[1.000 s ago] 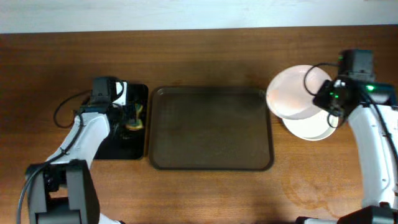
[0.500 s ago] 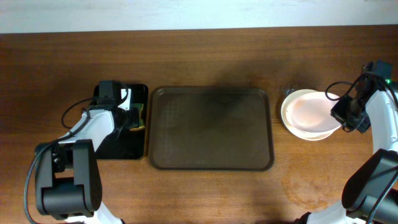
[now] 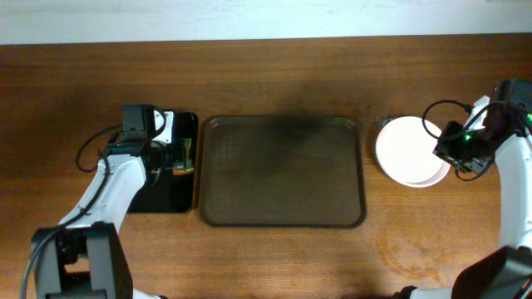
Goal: Clean dirty plates on tray and stack at the side
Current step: 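Release the plate stack and place the sponge back on the black tray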
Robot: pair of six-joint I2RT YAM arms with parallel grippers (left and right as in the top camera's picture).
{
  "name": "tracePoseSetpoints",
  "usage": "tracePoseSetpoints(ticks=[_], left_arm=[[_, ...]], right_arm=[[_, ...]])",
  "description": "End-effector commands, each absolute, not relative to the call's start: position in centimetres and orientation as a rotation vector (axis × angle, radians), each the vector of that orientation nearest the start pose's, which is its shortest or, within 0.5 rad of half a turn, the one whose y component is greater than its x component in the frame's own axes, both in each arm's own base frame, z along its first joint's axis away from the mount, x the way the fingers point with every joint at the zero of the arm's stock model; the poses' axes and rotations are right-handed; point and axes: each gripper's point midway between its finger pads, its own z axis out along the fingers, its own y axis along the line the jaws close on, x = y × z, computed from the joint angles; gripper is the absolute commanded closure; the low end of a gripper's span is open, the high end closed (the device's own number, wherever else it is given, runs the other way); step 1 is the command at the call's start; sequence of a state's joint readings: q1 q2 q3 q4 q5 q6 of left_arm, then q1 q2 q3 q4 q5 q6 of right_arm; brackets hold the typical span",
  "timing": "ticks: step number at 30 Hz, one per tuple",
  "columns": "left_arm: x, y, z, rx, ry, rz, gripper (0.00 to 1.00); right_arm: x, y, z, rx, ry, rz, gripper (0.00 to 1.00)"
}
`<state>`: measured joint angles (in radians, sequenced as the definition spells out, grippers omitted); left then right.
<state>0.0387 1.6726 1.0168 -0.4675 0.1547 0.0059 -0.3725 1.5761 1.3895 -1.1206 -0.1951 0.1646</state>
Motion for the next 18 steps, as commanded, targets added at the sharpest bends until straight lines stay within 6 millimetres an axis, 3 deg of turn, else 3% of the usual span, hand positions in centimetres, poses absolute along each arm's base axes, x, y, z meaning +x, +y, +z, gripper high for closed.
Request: tracePoseSetpoints(ticks=[1, 5, 8, 11, 16, 18], left_arm=[[37.6, -2.4, 2.4, -0.009, 2.767, -0.293, 1.00], [36.3, -1.7, -1.3, -0.035, 2.881, -0.242, 1.00], [34.8, 2.1, -2.3, -0.185, 2.952, 0.071, 1.00], [34.8, 2.8, -1.2, -0.207, 2.934, 0.122, 1.00], [36.7, 1.1, 4.1, -0.148, 2.775, -0.027, 1.00], [36.9, 1.1, 5.2, -0.146, 2.741, -0.030, 1.00]], right_arm=[[33.0, -7.0, 15.5, 0.602, 2.791, 0.276, 0.75], [33.1, -6.5, 15.5, 0.578, 2.796, 0.269, 0.74], [33.1, -6.5, 15.5, 0.577, 2.797, 0.268, 0.74], [33.1, -6.5, 15.5, 0.577, 2.797, 0.268, 0.74], [33.1, -6.6, 15.5, 0.579, 2.797, 0.263, 0.74], [33.1, -6.6, 15.5, 0.579, 2.797, 0.263, 0.74]])
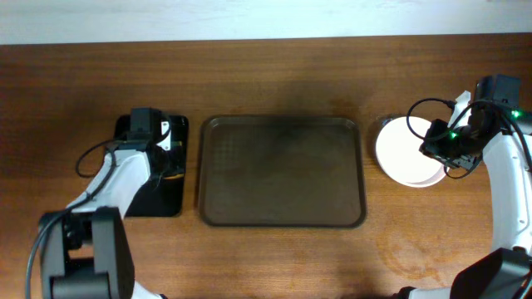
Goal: Clean dirty plates on tray and stack at the side
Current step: 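Release the plate stack and place the sponge back on the black tray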
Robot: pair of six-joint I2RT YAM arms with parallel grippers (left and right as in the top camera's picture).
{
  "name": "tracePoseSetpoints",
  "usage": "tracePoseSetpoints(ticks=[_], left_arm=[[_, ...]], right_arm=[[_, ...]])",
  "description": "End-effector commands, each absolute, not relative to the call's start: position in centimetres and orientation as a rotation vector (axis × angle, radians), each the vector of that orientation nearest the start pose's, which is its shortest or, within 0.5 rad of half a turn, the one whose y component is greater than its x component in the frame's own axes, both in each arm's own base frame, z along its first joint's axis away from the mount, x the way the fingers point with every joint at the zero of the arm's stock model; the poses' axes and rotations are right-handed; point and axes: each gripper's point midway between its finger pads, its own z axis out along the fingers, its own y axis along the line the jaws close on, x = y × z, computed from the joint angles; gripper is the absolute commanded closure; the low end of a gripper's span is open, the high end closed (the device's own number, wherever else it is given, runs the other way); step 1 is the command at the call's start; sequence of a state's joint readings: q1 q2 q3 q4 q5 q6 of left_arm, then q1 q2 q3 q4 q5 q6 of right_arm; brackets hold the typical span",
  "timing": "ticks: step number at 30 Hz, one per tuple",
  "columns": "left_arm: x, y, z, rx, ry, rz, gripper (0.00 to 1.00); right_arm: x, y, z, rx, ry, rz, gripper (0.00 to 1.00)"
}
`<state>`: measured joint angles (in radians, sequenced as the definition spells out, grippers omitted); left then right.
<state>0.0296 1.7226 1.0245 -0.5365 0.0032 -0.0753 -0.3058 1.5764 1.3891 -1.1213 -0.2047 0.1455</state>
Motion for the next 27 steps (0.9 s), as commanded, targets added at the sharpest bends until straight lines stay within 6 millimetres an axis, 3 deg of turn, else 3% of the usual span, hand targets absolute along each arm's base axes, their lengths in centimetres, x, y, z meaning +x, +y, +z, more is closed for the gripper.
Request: tracePoseSetpoints(ticks=[1, 4, 12, 17, 20, 24, 27], left_arm=[[36.9, 0.7, 5.2, -0.141, 2.742, -0.057, 1.00], [37.1, -2.2, 5.6, -0.090, 2.727, -0.279, 1.00], [37.0, -1.0, 4.9, -0.106, 2.749, -0.165, 1.00], [36.7, -3.2, 3.1, -0.028, 2.796, -0.177, 1.00], [36.7, -3.5, 1.8, -0.017, 2.820, -0.176, 1.00], [37.7, -3.8, 2.2, -0.009, 2.775, -0.199, 1.00], [38.8, -5.8, 3.1, 0.032, 2.709, -0.358, 1.00]], right_arm=[[33.1, -6.6, 15.5, 0.578, 2.798, 0.263, 0.74], [33.1, -6.6, 15.5, 0.579, 2.797, 0.263, 0.74], [33.0, -6.5, 15.5, 0.579, 2.800, 0.265, 0.74], [33.0, -6.5, 15.5, 0.579, 2.800, 0.265, 0.74], [33.0, -6.5, 15.5, 0.579, 2.801, 0.264, 0.74], [33.0, -6.5, 15.5, 0.579, 2.801, 0.264, 0.74], [33.0, -6.5, 15.5, 0.580, 2.801, 0.265, 0.74]])
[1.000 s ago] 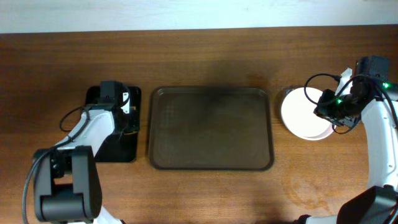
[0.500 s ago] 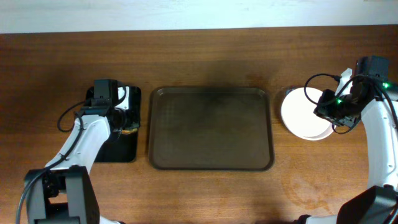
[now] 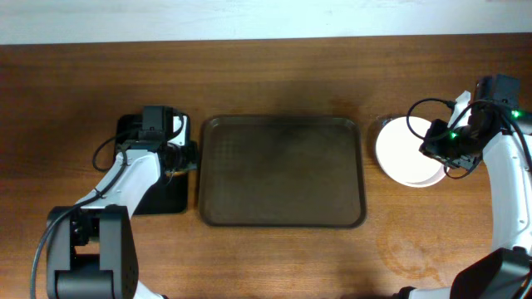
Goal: Clean dirty plates on tray and stack at the side
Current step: 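Release the plate stack and place the sponge back on the black tray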
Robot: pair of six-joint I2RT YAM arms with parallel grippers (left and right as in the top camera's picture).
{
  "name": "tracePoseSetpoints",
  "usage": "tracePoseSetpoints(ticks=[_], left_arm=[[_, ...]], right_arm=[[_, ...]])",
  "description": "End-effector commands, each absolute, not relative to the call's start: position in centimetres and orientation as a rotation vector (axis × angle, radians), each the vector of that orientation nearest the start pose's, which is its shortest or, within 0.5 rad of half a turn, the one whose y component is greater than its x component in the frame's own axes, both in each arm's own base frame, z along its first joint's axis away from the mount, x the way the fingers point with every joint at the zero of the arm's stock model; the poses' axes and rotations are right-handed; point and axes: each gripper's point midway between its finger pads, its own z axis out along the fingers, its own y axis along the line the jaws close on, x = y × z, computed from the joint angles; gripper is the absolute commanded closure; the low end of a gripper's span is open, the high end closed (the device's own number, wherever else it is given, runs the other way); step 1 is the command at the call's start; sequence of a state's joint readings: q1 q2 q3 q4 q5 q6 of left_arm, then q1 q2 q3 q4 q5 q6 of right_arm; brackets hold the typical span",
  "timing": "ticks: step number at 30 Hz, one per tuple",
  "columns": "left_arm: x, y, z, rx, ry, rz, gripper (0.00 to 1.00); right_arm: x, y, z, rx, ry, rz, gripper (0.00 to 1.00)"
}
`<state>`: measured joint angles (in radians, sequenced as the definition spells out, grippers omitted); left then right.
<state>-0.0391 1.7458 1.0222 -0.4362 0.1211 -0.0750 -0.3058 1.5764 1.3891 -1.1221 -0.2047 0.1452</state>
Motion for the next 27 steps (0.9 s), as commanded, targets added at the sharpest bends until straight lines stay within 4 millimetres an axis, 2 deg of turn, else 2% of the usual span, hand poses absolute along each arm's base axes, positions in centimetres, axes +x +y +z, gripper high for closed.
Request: tracePoseSetpoints(ticks=[1, 12, 15, 17, 18, 19, 20, 21, 22, 23, 25, 27], left_arm=[[39.1, -6.4, 3.4, 0.046, 2.687, -0.404, 1.00], [39.4, -6.7, 3.9, 0.054, 2.668, -0.425, 1.00], [40.0, -5.5, 5.8, 0.037, 2.631, -0.326, 1.00], [39.9, -4.2, 7.7, 0.011, 2.613, -0.224, 0.96], [39.4, -3.6, 8.4, -0.001, 2.620, -0.182, 0.93], [38.7, -3.0, 8.6, -0.013, 2.638, -0.139, 0.82], [37.8, -2.3, 8.6, -0.034, 2.677, -0.081, 0.76], [36.8, -1.7, 8.4, -0.076, 2.724, -0.050, 0.59], [36.1, -1.5, 8.2, -0.101, 2.755, -0.045, 0.39], [34.7, -1.3, 8.1, -0.118, 2.816, -0.040, 0.22], [32.2, -1.0, 8.3, -0.130, 2.910, -0.030, 0.00], [30.9, -1.0, 8.9, -0.132, 2.939, -0.027, 0.00]], right_arm=[[33.0, -6.5, 15.5, 0.580, 2.801, 0.265, 0.74], [33.0, -6.5, 15.5, 0.580, 2.801, 0.265, 0.73], [33.0, -6.5, 15.5, 0.543, 2.806, 0.261, 0.73], [33.2, -6.1, 15.5, 0.453, 2.813, 0.265, 0.67], [33.6, -5.0, 15.8, 0.337, 2.806, 0.314, 0.61], [34.1, -3.3, 16.1, 0.194, 2.792, 0.376, 0.51], [34.4, -1.6, 16.2, 0.086, 2.783, 0.396, 0.41], [34.6, -0.4, 16.2, 0.028, 2.789, 0.387, 0.14], [34.5, 0.1, 16.1, 0.002, 2.797, 0.367, 0.02], [34.4, 0.8, 16.0, -0.035, 2.811, 0.334, 0.02], [33.8, 0.8, 16.0, 0.011, 2.839, 0.293, 0.02], [33.0, 0.7, 16.7, 0.025, 2.839, 0.290, 0.02]])
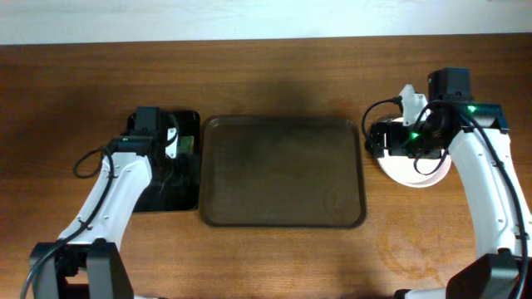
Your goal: Clean dirty plates on tray and stack at the side
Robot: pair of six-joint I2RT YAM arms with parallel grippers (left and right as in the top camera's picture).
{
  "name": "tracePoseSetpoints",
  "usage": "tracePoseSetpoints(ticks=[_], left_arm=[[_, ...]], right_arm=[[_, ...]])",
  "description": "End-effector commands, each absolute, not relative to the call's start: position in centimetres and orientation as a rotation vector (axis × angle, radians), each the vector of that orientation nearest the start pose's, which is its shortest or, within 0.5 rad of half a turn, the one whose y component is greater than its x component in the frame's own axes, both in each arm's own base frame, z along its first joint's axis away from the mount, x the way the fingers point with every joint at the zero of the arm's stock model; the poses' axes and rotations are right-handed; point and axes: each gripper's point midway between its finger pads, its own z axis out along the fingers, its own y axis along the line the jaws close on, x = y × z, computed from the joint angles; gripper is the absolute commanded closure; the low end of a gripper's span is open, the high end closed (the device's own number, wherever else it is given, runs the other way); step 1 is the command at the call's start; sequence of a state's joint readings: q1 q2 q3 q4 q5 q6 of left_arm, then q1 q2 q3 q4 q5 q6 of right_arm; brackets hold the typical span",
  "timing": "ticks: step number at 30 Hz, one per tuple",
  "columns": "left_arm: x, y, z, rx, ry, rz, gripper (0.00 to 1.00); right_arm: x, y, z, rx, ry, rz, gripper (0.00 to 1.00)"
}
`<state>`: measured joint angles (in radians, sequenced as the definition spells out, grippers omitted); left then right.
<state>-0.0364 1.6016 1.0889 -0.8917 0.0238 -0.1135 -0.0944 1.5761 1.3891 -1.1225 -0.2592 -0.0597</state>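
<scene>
The brown tray (283, 178) lies bare in the middle of the table. To its right stands a stack of white plates (422, 173), and my right gripper (376, 141) hangs over the stack's left edge, pointing toward the tray. Whether its fingers are open does not show. At the left, my left gripper (177, 148) is above the top right part of a black mat (166, 195). A small yellow-green thing (189, 145), perhaps a sponge, shows at its tip. The overhead view does not tell whether the fingers hold it.
The wooden table (274, 83) runs wide behind the tray and in front of it. A cable loops off each arm near the wrist. The mat lies close against the tray's left rim, and the plate stack sits just off its right rim.
My right arm has swung left, from the plates' right edge to over their left edge by the tray. The left gripper and the black mat have shifted slightly.
The tray was bare and the white plates stood at the right at every moment. My left gripper stayed over the black mat, shifting a little each time, and the mat shifted with it. The right gripper hung at the plates' right side, and now stands over their left edge.
</scene>
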Motion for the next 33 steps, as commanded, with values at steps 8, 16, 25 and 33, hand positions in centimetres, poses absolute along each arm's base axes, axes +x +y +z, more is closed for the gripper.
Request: tracePoseSetpoints(ticks=[8, 16, 25, 33], left_arm=[[28.1, -1.0, 14.4, -0.104, 2.734, -0.051, 0.00], [24.3, -1.8, 18.9, -0.003, 2.350, -0.117, 0.00], [23.8, -1.8, 19.8, -0.001, 2.311, -0.118, 0.00], [23.8, -1.8, 19.8, -0.001, 2.311, -0.118, 0.00]], right_arm=[[27.0, 0.7, 20.7, -0.009, 2.553, 0.190, 0.02], [20.3, 1.3, 23.4, -0.037, 2.321, 0.149, 0.02], [20.2, 1.3, 23.4, -0.037, 2.319, 0.149, 0.02], [20.1, 1.0, 24.4, -0.037, 2.261, 0.111, 0.02]])
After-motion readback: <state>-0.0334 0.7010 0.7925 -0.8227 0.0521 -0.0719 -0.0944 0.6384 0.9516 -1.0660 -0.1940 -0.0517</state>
